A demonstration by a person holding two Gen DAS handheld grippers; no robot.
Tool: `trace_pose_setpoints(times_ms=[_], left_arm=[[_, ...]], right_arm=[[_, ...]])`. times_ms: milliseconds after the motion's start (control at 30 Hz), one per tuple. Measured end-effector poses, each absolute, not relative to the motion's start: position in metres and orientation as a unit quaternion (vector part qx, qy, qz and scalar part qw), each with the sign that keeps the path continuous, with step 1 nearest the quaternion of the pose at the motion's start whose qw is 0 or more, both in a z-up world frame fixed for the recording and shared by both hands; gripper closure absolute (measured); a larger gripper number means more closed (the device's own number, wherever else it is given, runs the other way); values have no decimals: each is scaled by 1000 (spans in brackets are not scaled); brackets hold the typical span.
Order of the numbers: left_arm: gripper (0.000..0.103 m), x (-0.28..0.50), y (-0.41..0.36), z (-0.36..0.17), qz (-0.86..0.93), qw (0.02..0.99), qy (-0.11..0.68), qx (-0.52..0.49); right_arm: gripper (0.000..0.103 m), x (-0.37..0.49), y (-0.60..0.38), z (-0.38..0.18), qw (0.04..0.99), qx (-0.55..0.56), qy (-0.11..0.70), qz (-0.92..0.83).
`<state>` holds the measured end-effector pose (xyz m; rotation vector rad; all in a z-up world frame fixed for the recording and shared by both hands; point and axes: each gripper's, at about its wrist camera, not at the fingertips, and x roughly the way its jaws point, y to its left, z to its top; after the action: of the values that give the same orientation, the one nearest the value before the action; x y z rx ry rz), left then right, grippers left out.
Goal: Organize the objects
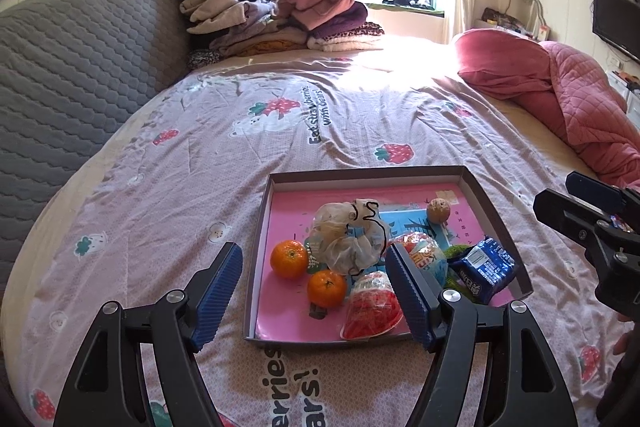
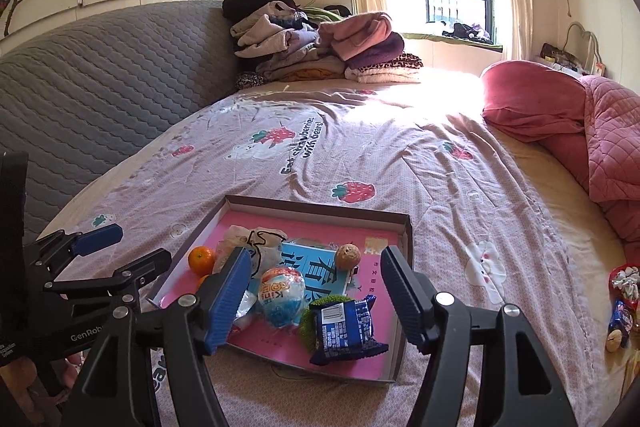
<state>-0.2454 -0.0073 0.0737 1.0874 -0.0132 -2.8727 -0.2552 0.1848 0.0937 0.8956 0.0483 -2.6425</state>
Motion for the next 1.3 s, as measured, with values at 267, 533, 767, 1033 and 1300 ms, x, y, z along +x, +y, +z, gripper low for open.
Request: trace_pose_setpoints(times_ms=[267,533,767,1033,1300], left_arm=[[28,-219,-6,84,-940,37,-6,340],[28,-204,-7,82,-938,37,-8,345],[28,-191,-9,83,-939,32,-5,342],[28,-172,-8,76,-939,32,-1,343],[28,-153,-6,58,-935,22,8,355]], right_arm=[[36,-228,186,104,180,300,15,-936],[36,-205,181,107,180,292,19,-939],[36,-191,185,99,175,293,24,-940],[36,-169,197,88,171,285,18,-943],[36,-155,210,63,154,304,12,-940]])
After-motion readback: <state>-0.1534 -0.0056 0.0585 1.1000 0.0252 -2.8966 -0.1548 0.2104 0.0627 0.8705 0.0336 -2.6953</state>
